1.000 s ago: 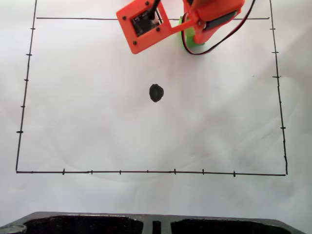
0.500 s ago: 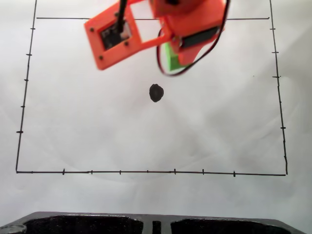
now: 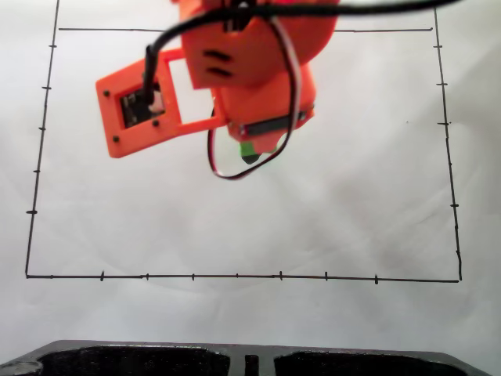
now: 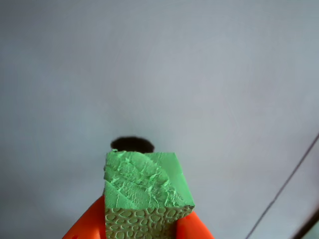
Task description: Grasp the colored block, Place it on the black dot, and then return the arm to the default position.
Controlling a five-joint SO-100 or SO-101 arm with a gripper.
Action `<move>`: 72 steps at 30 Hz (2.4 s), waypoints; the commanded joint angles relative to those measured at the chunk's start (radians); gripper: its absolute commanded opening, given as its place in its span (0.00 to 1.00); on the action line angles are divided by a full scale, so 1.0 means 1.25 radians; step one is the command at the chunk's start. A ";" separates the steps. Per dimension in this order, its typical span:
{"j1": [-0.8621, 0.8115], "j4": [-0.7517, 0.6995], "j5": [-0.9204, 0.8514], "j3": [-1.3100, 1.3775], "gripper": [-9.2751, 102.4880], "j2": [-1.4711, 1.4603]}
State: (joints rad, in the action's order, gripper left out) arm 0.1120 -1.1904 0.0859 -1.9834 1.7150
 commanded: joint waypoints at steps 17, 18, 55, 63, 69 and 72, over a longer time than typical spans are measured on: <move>-0.036 0.042 -0.015 0.065 0.10 -0.066; -0.038 0.042 -0.013 0.065 0.13 -0.066; -0.029 -0.093 -0.194 -0.001 0.56 0.358; -0.081 -0.011 -0.308 -0.243 0.50 0.637; -0.117 0.034 -0.304 -0.433 0.41 0.858; -0.128 0.047 -0.276 -0.507 0.33 0.955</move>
State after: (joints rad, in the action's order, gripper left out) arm -0.0337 -1.1490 -0.2807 -2.5694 2.8010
